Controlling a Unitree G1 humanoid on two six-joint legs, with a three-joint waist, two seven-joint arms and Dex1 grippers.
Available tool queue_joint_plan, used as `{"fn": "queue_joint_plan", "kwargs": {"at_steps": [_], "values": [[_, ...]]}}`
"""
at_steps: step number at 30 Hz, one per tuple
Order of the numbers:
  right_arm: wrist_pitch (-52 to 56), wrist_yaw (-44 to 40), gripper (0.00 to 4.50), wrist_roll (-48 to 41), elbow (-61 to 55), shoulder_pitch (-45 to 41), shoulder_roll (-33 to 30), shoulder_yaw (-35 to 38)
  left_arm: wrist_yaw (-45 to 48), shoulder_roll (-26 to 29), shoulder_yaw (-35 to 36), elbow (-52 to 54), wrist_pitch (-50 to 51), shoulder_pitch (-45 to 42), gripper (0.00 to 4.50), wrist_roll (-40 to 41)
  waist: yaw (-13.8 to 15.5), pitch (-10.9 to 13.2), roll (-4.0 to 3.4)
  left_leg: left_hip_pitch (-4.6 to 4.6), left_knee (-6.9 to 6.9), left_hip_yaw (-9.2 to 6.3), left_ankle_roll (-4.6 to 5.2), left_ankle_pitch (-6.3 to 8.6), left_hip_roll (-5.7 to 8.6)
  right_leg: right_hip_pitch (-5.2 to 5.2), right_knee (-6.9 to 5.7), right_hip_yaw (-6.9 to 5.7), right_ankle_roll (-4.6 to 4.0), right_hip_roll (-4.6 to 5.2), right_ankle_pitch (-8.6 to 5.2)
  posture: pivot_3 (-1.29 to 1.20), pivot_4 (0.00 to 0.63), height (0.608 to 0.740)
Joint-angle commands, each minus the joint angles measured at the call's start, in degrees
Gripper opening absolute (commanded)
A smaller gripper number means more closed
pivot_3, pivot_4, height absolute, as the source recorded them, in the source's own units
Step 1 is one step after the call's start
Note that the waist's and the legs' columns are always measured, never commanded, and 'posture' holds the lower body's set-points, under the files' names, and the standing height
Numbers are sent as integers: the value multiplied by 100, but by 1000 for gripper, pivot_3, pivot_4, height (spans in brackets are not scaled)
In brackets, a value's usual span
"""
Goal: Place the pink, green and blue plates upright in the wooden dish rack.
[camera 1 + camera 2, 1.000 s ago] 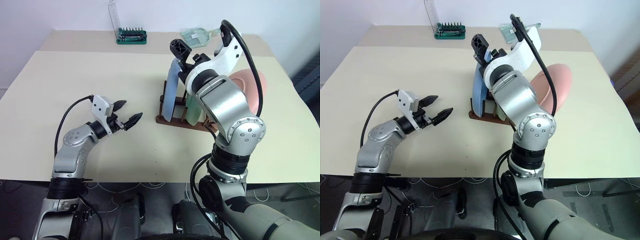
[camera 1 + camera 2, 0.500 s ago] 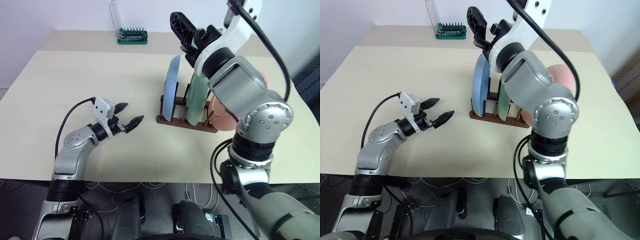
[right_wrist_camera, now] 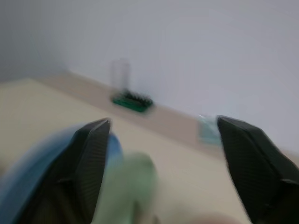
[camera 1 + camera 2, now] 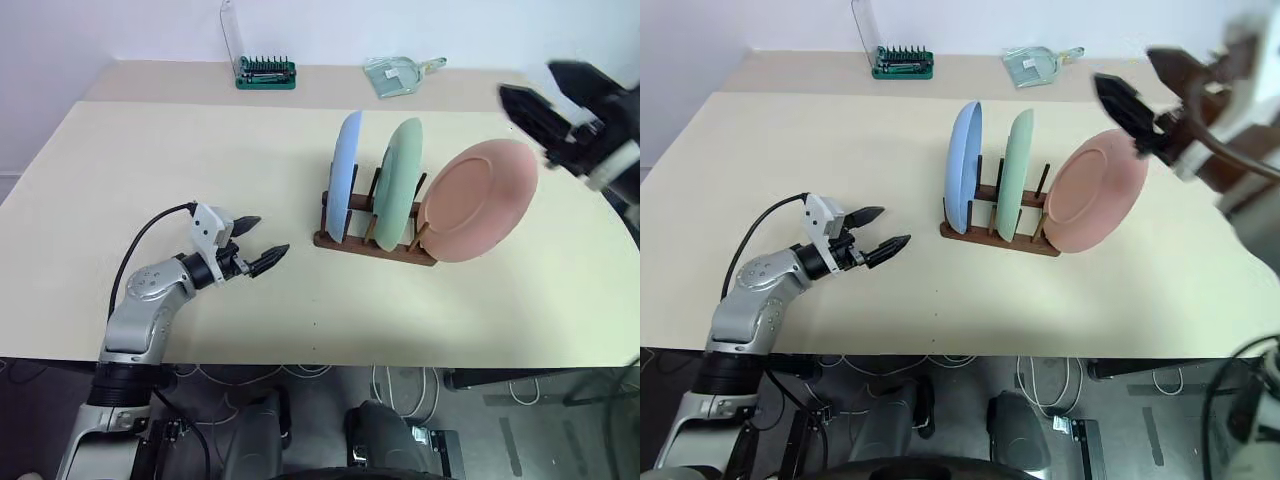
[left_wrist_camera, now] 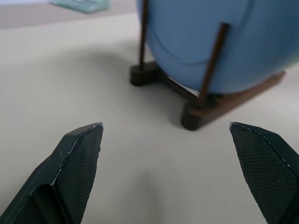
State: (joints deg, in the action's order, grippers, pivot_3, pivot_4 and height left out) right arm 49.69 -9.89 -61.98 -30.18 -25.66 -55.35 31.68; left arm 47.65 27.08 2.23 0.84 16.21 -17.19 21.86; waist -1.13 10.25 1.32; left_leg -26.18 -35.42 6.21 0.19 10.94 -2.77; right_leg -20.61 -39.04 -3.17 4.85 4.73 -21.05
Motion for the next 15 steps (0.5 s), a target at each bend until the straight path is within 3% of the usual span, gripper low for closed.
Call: {"fn": "queue_joint_plan", "kwargs": {"at_steps": [1,4,6,9,15], "values": [[32,-483,1594,369,-171,697,-362,1065,494,193,-216,143,-5,62,4500,50,20,-1,-3,9,0,0,1,-1,-1,6,-4,0,0,-1,0,0,150,732],[220,-827,73,702,-259,1599,-458,1678,978,343,-447,195,68,42,4500,116,41,-1,-3,22,1,-2,1,-2,-2,21,-1,4,-1,-2,0,0,150,732],[468,-987,73,961,-385,2267,-492,1930,1279,434,-581,181,66,-39,4500,117,52,-1,-3,23,0,-2,0,-2,-1,26,2,4,-1,-2,0,0,150,732],[641,-980,73,1513,-637,2986,-554,1741,1516,465,-680,77,-28,-195,4500,68,46,-3,-5,23,-1,-2,-4,-5,0,27,4,4,-1,-1,0,0,150,732],[516,-423,73,2006,-628,2506,-222,503,1638,343,-777,12,-36,-381,4500,35,-2,-5,-10,50,1,-2,-5,-5,-3,37,-2,9,-2,-7,1,0,150,732]]}}
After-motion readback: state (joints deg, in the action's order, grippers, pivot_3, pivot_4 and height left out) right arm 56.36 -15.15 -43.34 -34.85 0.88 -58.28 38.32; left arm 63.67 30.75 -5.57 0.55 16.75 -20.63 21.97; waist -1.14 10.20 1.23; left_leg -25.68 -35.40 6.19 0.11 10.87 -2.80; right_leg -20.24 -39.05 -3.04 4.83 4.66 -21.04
